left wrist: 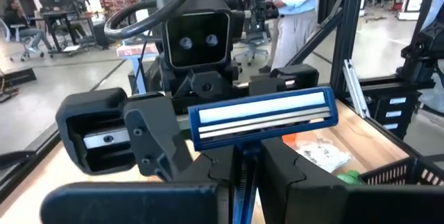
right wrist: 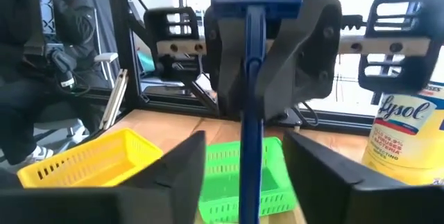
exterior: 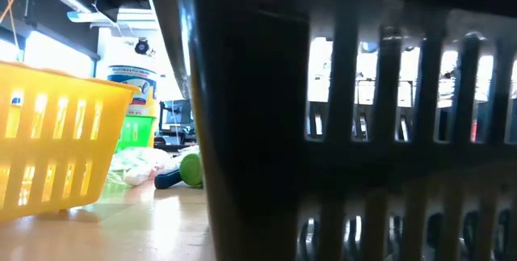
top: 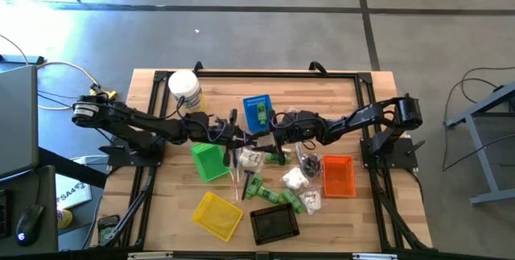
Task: Pick & Place Travel size toiletries
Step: Put the razor into the green bin
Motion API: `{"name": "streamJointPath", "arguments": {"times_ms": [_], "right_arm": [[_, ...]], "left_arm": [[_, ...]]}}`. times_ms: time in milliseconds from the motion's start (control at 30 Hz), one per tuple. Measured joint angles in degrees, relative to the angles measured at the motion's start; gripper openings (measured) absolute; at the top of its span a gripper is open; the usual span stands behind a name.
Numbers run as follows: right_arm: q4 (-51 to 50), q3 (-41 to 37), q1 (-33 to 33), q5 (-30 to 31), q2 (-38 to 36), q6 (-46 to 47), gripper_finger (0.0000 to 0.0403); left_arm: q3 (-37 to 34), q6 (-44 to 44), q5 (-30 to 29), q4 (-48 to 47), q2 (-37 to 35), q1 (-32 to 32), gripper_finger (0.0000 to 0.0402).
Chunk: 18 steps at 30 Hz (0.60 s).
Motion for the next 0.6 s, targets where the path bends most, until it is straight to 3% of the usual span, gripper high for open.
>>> {"name": "streamJointPath", "arguments": {"times_ms": [100, 267, 433, 600], "right_arm": [[-0.86, 0.00, -0.47, -0.02, 0.00, 0.07, 0.0224], [-3.83, 0.00, -1.36, -0.02, -0.02, 0.10, 0.0235], [-5.44, -0.02, -2.56, -2.88, -0.02, 1.35, 0.0228], [-5.32, -0.04, -3.72, -5.84, -0.30, 1.89, 0.0217]], "left_arm": [[0.00, -1.46, -1.04, -3.76, -3.51, 0.00, 0.0026], [0.03, -8.94, -4.89, -19.41, -12.99, -0.34, 0.0026], [0.07, -16.88, -15.88, -36.12, -22.12, -5.90, 0.0026], [0.02, -33.74, -27.00, -48.53, -25.30, -12.66, 0.0026]]}}
